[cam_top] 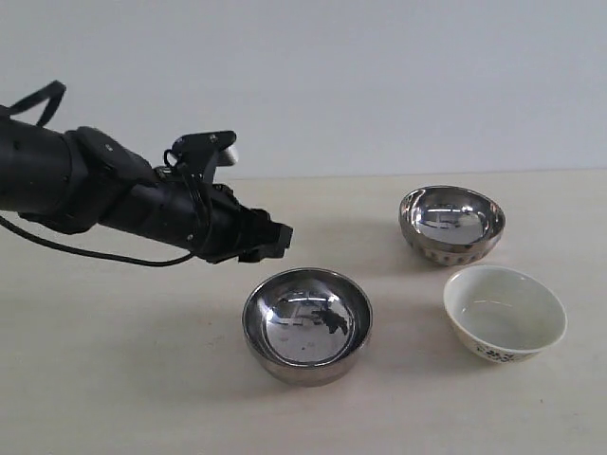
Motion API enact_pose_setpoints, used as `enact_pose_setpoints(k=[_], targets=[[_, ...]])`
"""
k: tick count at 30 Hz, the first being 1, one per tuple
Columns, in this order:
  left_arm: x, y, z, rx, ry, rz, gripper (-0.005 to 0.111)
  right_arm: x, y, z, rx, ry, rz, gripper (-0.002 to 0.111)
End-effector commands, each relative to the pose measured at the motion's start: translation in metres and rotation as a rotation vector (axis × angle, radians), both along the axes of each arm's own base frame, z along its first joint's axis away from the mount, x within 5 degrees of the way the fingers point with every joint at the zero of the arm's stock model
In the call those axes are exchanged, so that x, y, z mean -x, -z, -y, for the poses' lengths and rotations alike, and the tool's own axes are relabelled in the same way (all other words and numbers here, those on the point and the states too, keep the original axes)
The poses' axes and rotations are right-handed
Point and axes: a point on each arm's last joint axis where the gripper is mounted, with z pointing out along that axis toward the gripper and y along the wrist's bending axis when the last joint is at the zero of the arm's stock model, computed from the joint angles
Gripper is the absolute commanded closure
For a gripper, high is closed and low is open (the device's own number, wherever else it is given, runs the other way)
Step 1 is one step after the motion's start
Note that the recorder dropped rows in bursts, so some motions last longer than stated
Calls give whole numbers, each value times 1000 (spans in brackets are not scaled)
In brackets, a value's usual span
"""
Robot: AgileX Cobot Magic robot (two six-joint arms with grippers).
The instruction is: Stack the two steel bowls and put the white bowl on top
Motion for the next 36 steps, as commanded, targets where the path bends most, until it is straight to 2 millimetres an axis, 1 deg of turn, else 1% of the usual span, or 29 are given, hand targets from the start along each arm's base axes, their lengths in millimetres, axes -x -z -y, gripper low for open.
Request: enact_pose_setpoints(k=[1, 2, 4, 5, 10, 13, 14, 15, 16, 19, 21, 26, 30, 34, 36], targets=[[6, -35, -2, 23, 16, 97, 75, 0, -1, 0, 3, -1, 15, 108], [7, -41, -3, 29, 17, 111, 81, 0, -1, 0, 3, -1, 15, 108], [10, -55, -7, 43, 11, 145, 98, 0, -1, 0, 3, -1, 15, 108], [12, -62, -8, 49, 13, 163, 103, 0, -1, 0, 3, -1, 15, 108], [20, -93, -14, 79, 0, 250, 103, 0, -1, 0, 3, -1, 15, 108], [32, -121, -20, 86, 25, 340, 103, 0, -1, 0, 3, -1, 15, 108], [36, -126, -22, 91, 24, 351, 103, 0, -1, 0, 3, -1, 15, 108], [43, -136, -27, 98, 7, 387, 103, 0, -1, 0, 3, -1, 15, 108], [46, -139, -30, 99, -10, 407, 103, 0, -1, 0, 3, -1, 15, 108], [65, -151, -50, 88, -109, 500, 103, 0, -1, 0, 3, -1, 15, 108], [80, -151, -63, 82, -156, 531, 103, 0, -1, 0, 3, -1, 15, 108], [126, -122, -94, 60, -240, 511, 103, 0, -1, 0, 3, -1, 15, 108], [156, -115, -108, 120, -274, 493, 103, 0, -1, 0, 3, -1, 15, 108], [187, -113, -123, 165, -279, 528, 103, 0, -1, 0, 3, -1, 15, 108], [200, -110, -128, 245, -313, 496, 103, 0, -1, 0, 3, -1, 15, 108]])
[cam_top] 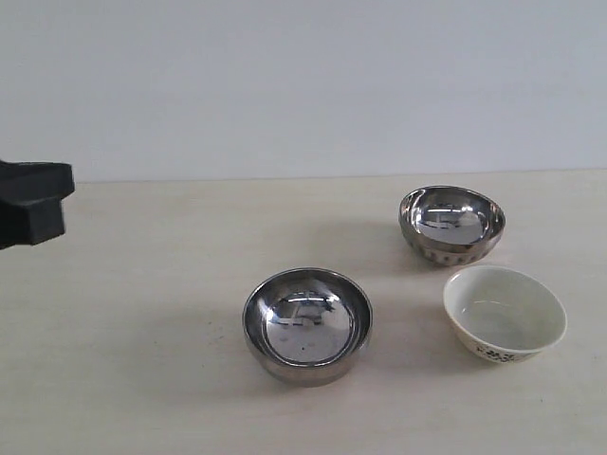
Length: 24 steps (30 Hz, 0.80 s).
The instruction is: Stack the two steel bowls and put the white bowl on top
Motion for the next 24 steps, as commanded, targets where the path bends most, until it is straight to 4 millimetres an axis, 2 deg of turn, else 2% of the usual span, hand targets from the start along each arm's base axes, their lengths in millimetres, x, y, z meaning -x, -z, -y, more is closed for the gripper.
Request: enact_pose_setpoints(k=[1, 4, 9, 24], targets=[[29, 5, -13, 197, -33, -36, 103, 0, -1, 0, 3, -1, 15, 108], [42, 6, -17, 324, -30, -80, 103, 0, -1, 0, 3, -1, 15, 108], [53, 4, -20, 333, -7, -49, 103, 0, -1, 0, 3, -1, 15, 108], [54, 2, -22, 339, -11, -35, 103, 0, -1, 0, 3, -1, 17, 108]])
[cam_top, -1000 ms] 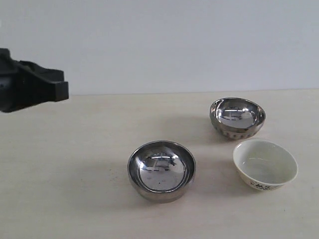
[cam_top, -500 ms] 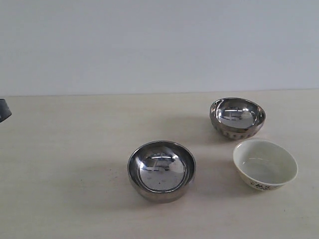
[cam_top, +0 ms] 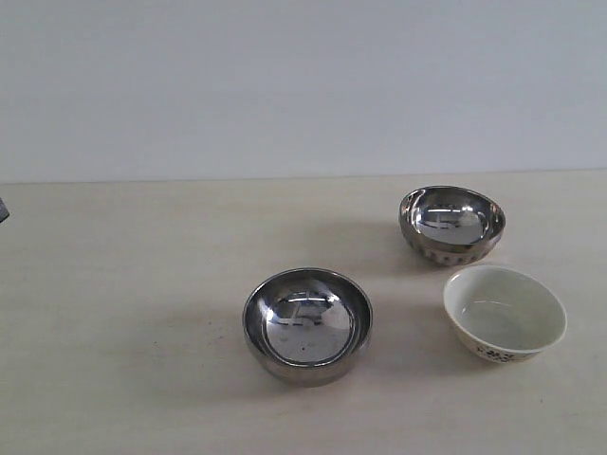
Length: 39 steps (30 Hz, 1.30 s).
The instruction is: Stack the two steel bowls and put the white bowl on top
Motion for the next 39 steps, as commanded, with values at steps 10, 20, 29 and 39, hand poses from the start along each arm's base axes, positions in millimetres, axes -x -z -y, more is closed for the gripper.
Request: enact_pose_setpoints(k=[10, 20, 29, 39], targets=[[6, -2, -4, -262, 40, 164, 103, 0, -1, 0, 3, -1, 17, 108], [14, 22, -24, -526, -31, 214, 103, 0, -1, 0, 3, -1, 17, 108], [33, 41, -46, -403, -242, 204, 103, 0, -1, 0, 3, -1, 17, 108], [49, 56, -61, -376, -422, 242, 103, 0, -1, 0, 3, -1, 17, 108]])
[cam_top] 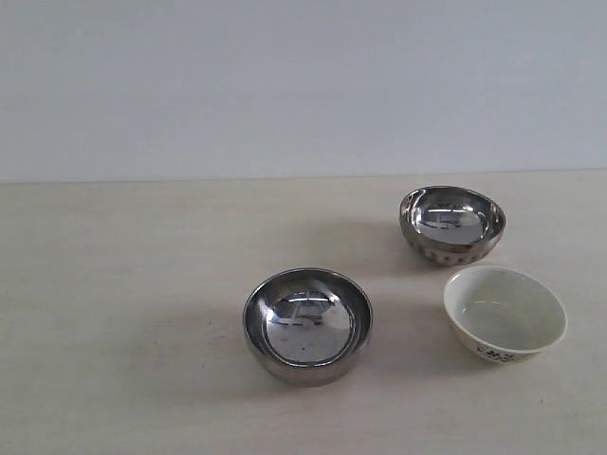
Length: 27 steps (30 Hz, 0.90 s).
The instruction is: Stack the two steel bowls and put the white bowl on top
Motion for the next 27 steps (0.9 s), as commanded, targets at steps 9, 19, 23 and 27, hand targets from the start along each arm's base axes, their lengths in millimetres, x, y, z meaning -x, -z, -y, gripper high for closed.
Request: enact_pose_setpoints(k=[9, 19, 23, 27], targets=[[14, 30, -8, -8, -111, 49, 103, 0, -1, 0, 3, -1, 17, 108], [18, 36, -8, -37, -114, 68, 103, 0, -1, 0, 3, -1, 14, 108], [18, 35, -8, -43, -114, 70, 103, 0, -1, 0, 3, -1, 14, 108], [18, 35, -8, -42, -114, 74, 103, 0, -1, 0, 3, -1, 14, 108]])
